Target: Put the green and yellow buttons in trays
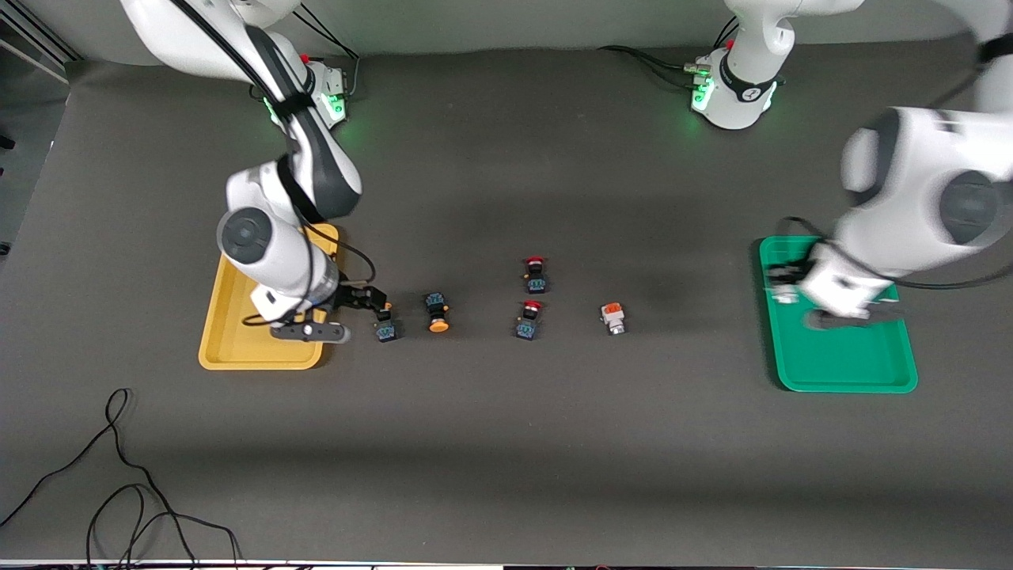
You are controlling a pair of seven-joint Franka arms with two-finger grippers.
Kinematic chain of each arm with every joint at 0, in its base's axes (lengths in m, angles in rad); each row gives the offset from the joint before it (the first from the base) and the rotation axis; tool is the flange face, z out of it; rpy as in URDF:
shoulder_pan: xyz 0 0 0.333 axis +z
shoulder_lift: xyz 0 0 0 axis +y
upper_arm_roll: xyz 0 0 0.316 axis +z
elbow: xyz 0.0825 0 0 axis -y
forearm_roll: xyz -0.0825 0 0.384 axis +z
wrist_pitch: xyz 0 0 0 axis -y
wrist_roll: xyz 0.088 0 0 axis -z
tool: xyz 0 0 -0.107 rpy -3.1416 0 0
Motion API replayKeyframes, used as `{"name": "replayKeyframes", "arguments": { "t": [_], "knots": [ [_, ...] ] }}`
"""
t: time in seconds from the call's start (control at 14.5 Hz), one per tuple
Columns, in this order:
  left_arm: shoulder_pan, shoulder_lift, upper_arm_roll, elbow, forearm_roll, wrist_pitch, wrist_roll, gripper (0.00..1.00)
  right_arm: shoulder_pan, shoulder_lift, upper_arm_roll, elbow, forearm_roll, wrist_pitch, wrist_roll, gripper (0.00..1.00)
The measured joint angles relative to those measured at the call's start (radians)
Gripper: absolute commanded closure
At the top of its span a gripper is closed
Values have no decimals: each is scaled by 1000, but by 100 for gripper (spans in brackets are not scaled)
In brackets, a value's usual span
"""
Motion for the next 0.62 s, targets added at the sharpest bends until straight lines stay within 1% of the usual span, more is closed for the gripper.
{"name": "replayKeyframes", "arguments": {
  "t": [0.07, 0.21, 0.34, 0.48, 0.55, 0.62],
  "knots": [
    [49, 10, 1, -7, 13, 15, 65, 81, 1, 37, 0, 0, 0, 44, 0, 1],
    [108, 52, 2, -36, 28, 103, 143, 81, 2, 106, 1, 0, 0, 115, -1, 1],
    [118, 121, 0, -80, 44, 239, 162, 81, 15, 158, 3, 1, 0, 167, -1, 1],
    [117, 205, -10, -112, 73, 350, 162, 79, 30, 187, 3, 2, 0, 200, 0, 1],
    [117, 242, -13, -119, 88, 386, 161, 78, 33, 191, 3, 3, 0, 204, 0, 11],
    [117, 269, -14, -122, 102, 413, 161, 71, 33, 191, 3, 3, 0, 205, 0, 43]
  ]
}}
